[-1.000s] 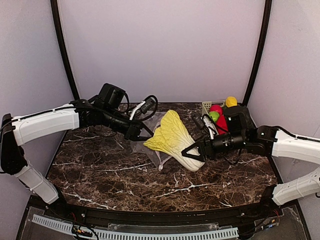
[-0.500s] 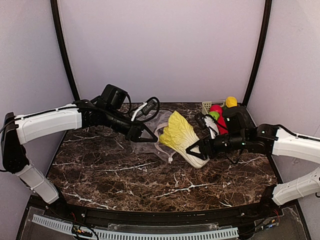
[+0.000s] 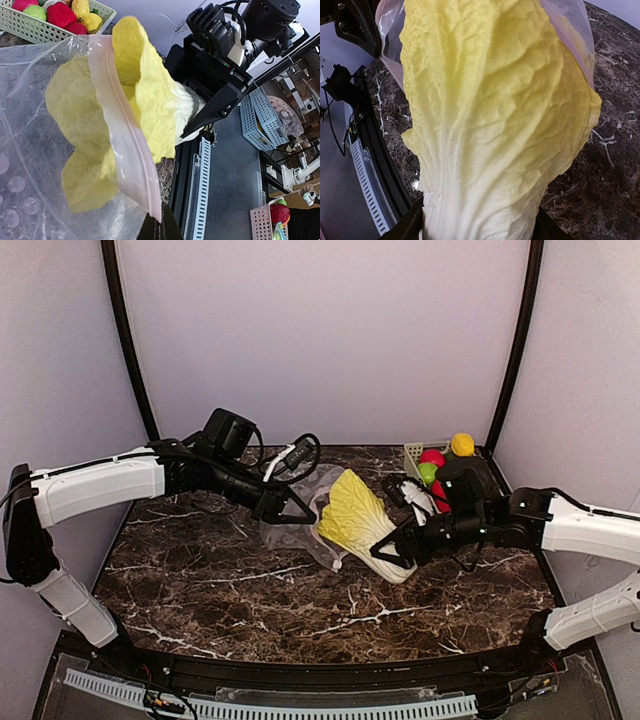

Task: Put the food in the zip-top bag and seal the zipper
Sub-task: Place the fake vegetable in the zipper food storage bag.

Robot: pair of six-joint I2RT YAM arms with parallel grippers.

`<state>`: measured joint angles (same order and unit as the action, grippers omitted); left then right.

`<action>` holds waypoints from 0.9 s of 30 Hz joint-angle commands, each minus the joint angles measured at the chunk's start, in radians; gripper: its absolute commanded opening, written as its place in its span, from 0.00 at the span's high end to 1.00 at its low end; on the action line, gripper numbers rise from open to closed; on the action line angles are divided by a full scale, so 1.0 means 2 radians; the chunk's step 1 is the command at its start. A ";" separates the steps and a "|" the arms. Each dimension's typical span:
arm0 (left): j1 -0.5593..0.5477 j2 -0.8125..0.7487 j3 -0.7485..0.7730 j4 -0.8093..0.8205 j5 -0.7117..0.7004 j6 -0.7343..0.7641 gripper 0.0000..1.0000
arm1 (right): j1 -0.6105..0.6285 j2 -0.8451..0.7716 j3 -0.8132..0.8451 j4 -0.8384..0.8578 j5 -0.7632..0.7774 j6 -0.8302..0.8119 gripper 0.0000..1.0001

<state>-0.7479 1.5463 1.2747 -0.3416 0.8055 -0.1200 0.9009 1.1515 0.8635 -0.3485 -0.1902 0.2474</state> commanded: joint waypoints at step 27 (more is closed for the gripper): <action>0.010 0.000 0.009 -0.011 -0.029 -0.009 0.99 | 0.070 0.121 0.084 -0.125 -0.017 -0.050 0.96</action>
<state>-0.7452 1.5551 1.2747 -0.3557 0.7589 -0.1253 1.0229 1.3617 1.0035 -0.5323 -0.1799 0.1734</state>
